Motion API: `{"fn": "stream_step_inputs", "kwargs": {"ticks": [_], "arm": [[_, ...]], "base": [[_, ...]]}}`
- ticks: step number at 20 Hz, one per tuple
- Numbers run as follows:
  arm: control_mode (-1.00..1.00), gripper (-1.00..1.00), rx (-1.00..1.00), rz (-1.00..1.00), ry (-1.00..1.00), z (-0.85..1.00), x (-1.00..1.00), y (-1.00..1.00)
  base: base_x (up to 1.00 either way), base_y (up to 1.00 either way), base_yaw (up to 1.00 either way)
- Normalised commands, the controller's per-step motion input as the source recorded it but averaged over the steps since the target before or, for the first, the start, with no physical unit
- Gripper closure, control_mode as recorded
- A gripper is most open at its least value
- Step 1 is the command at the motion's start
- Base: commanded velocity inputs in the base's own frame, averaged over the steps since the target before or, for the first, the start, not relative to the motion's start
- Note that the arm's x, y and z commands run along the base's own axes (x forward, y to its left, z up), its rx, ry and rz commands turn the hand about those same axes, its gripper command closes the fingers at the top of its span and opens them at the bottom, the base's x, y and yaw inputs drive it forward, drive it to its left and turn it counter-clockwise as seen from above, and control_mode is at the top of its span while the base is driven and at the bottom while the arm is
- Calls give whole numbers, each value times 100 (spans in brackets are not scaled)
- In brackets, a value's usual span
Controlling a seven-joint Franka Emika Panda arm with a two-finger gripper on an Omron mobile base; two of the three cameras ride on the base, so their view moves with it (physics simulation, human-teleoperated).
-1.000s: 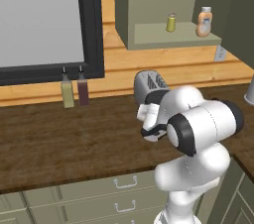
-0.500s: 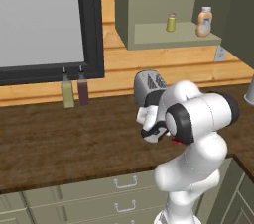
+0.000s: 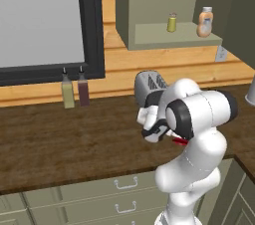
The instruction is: Put the shaker and condiment bottle from the counter next to their counterparts in the cabinet.
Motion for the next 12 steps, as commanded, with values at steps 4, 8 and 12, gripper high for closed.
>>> {"fn": "stream_step_inputs", "kwargs": {"ticks": [4, 8, 12], "arm": [[-100, -100, 0, -6, 0, -8, 0, -27], [-100, -100, 0, -8, 0, -7, 0, -34], [-100, -100, 0, -8, 0, -7, 0, -28]], "base": [[0, 0, 0], [0, 0, 0], [0, 0, 0]]}}
